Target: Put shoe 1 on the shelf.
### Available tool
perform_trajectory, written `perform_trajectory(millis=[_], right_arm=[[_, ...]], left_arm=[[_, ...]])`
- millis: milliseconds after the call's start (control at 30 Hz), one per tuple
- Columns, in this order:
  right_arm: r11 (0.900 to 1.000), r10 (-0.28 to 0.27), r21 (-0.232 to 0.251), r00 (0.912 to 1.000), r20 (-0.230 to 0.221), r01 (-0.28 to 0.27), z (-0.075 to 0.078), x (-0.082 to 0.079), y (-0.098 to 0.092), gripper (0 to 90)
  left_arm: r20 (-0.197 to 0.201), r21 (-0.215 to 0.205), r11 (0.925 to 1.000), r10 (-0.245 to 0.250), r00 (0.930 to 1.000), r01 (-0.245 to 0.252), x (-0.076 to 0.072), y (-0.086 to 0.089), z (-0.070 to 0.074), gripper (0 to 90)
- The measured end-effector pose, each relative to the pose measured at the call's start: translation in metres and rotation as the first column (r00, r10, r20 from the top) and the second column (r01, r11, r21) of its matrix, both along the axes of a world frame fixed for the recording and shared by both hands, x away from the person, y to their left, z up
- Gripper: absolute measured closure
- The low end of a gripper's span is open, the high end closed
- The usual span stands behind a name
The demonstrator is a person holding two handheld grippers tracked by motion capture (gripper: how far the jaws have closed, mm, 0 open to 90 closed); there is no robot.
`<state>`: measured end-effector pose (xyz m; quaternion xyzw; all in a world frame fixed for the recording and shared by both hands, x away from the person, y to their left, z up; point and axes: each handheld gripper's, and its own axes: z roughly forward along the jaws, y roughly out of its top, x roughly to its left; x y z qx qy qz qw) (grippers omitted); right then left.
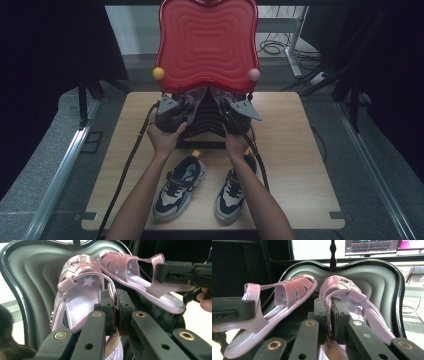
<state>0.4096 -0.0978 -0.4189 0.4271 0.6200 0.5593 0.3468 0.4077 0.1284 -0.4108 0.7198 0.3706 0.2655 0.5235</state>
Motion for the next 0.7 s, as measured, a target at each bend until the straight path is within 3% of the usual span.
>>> perform_trajectory(millis=[100, 133, 267, 333, 400, 700], right_arm=[[0.999, 0.016, -0.032, 0.9997, -0.017, -0.016, -0.003, -0.001, 0.003, 83.7], [0.998, 0.028, -0.048, 0.9986, -0.045, -0.031, -0.007, 0.000, 0.004, 83.5], [0.997, 0.037, -0.062, 0.9963, -0.077, -0.042, -0.012, 0.000, 0.004, 82.8], [0.995, 0.063, -0.071, 0.9902, -0.125, -0.072, -0.015, 0.002, 0.004, 80.7], [0.994, 0.075, -0.069, 0.9868, -0.143, -0.086, -0.015, 0.002, 0.002, 80.4], [0.992, 0.084, -0.087, 0.9859, -0.145, -0.097, -0.009, -0.002, -0.004, 79.6]], left_arm=[[0.001, 0.025, 0.9997, 0.002, 1.0000, -0.002, -0.001, 0.000, -0.003, 86.1], [0.008, 0.043, 0.9991, 0.003, 1.0000, -0.004, -0.003, 0.001, -0.007, 86.1], [-0.002, 0.062, 0.9981, -0.001, 1.0000, 0.001, -0.004, 0.001, -0.013, 86.2], [-0.028, 0.039, 0.9992, -0.008, 0.9996, 0.009, -0.004, 0.004, -0.019, 85.8], [-0.046, 0.024, 0.9995, -0.018, 0.9988, 0.020, -0.003, 0.006, -0.021, 85.0], [-0.071, -0.010, 0.9992, -0.040, 0.9967, 0.039, -0.004, 0.004, -0.024, 81.9]])
